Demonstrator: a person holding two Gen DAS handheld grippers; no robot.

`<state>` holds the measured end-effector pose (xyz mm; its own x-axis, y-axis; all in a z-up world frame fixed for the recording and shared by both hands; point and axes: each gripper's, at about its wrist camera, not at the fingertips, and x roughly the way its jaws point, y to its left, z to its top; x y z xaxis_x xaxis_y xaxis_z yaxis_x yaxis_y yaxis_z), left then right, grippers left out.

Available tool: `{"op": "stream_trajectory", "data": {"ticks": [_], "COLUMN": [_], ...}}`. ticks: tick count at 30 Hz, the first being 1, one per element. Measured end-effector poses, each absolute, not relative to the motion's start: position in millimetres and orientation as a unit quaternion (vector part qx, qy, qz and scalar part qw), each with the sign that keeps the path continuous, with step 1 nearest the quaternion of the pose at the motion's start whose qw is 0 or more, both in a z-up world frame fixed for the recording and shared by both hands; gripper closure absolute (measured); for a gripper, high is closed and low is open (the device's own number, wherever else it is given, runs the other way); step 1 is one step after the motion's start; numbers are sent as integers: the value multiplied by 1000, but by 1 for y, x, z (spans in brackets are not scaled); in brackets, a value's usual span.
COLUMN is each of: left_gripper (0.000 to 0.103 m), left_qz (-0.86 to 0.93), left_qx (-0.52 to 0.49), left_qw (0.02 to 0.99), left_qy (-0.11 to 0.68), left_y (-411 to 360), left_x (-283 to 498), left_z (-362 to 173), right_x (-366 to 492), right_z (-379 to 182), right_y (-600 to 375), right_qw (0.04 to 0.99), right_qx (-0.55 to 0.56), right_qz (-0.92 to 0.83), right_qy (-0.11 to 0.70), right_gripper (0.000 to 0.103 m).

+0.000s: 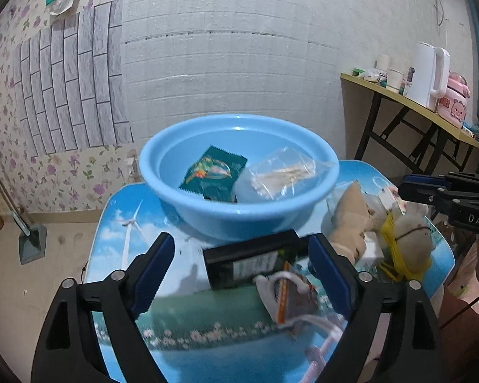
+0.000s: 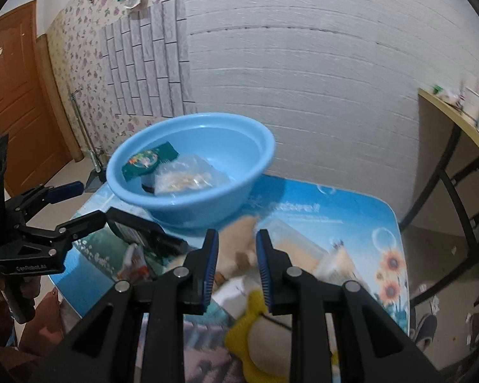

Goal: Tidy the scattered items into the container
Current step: 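Move left gripper to the white hook while right moves to the bunny plush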

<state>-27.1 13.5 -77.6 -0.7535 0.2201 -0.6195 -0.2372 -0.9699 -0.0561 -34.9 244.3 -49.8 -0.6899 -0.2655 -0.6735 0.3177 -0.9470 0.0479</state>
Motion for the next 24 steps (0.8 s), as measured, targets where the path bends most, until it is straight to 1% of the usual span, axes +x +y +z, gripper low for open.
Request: {"op": "stream_trajectory", "data": {"ticks": [1, 3, 6, 10, 19, 20, 21, 23, 24], "left_gripper": [13, 11, 6, 6, 6, 6, 6, 6, 6], "left_qz": [936, 933, 931, 925, 912, 912, 911, 911, 910], "left_qx": [-331, -337, -346, -361, -387, -389, -390, -392, -393], "left_qw": [122, 123, 116, 114, 132, 132, 132, 130, 130], "left_qy": [12, 6, -1, -14, -2, 1, 4, 10, 13], "left_y": [14, 14, 14, 16, 40, 42, 44, 47, 49], "left_x": [-25, -20, -14, -8, 2, 1, 1, 0, 0], "left_z": [-79, -84, -90, -99, -123, -125, -127, -131, -133], "right_x": [-32, -26, -17, -10, 5, 7, 10, 13, 15], "right_z": [-51, -54, -61, -71, -87, -88, -90, -92, -93], "right_y": [247, 254, 265, 274, 287, 288, 288, 289, 290], "right_qw": [155, 146, 134, 124, 121, 122, 122, 123, 121], "right_qx": [362, 364, 366, 378, 391, 390, 389, 387, 385], "right_qz": [-919, -919, -920, -917, -912, -913, -913, -914, -915], "right_qy": [35, 34, 24, 16, -1, 0, 2, 5, 6], "right_gripper": [77, 67, 54, 53, 52, 45, 33, 23, 22]}}
